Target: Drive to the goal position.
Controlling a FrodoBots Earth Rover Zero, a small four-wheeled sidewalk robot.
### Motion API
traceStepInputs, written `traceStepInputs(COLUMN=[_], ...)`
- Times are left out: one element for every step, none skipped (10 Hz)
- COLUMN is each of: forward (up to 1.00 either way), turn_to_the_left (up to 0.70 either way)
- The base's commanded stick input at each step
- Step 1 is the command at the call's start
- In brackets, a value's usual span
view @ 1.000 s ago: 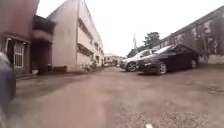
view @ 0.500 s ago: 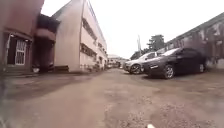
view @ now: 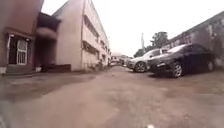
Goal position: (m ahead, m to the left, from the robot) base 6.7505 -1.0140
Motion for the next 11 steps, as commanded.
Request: traceStepInputs(forward=[0.7,0.7,0.7,0.7,0.7,0.7,0.7,0.7,0.7,0.7,0.7], turn_to_the_left=[0.0,0.0,0.0,0.0,0.0,0.0,0.0,0.0,0.0,0.0,0.0])
